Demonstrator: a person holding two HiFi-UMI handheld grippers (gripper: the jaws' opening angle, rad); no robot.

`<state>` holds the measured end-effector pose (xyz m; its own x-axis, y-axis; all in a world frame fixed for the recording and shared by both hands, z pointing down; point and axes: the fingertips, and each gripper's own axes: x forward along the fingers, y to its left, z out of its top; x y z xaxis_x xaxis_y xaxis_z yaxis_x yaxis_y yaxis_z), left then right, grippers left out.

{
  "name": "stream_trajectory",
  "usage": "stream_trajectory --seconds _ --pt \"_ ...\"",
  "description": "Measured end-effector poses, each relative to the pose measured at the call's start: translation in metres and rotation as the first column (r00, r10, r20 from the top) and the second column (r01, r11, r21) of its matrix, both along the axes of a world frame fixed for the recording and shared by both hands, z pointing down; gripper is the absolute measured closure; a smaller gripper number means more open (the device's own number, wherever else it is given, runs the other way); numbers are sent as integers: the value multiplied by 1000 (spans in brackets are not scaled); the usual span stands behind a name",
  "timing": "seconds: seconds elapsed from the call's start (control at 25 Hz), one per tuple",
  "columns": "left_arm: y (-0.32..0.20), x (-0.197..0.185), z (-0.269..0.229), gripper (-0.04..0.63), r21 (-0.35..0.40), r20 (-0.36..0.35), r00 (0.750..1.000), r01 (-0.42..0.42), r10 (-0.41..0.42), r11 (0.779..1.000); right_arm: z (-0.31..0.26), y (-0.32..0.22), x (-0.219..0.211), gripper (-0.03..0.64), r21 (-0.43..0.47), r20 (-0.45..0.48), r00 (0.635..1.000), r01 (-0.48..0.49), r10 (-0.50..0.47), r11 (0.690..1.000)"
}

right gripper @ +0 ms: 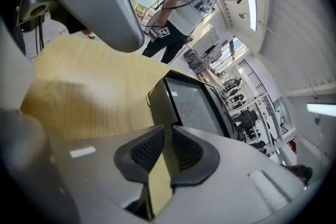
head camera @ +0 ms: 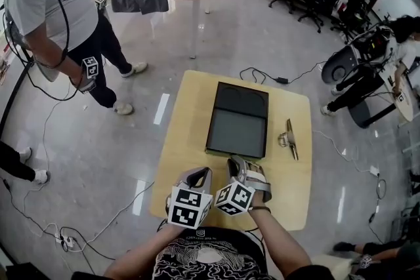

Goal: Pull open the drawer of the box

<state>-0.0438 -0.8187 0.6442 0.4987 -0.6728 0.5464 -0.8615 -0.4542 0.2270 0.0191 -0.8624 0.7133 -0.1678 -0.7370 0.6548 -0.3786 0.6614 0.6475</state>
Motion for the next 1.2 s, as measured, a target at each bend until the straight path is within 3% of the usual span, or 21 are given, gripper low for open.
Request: stream_trajectory --seconds 0.16,0.52,0.72,0.92,1.2 --pt "-6 -20 10 583 -11 3 1000 10 -10 1000 12 -9 -15 561 22 -66 997 29 -28 999" --pt "-24 -11 12 583 -26 7 1000 3 -2 1000 22 -34 -7 551 72 -179 982 72 -58 995" --pt "-15 -9 8 583 -22 8 1000 5 -5 1000 15 -23 0 551 88 -230 972 66 -44 994" --pt "-30 -15 21 583 -24 8 1000 4 -3 1000 28 -42 -5 555 98 -251 967 73 -46 993" --pt "-22 -31 -7 583 -24 7 1000 1 -1 1000 3 -37 -22 555 69 -238 968 91 -72 994"
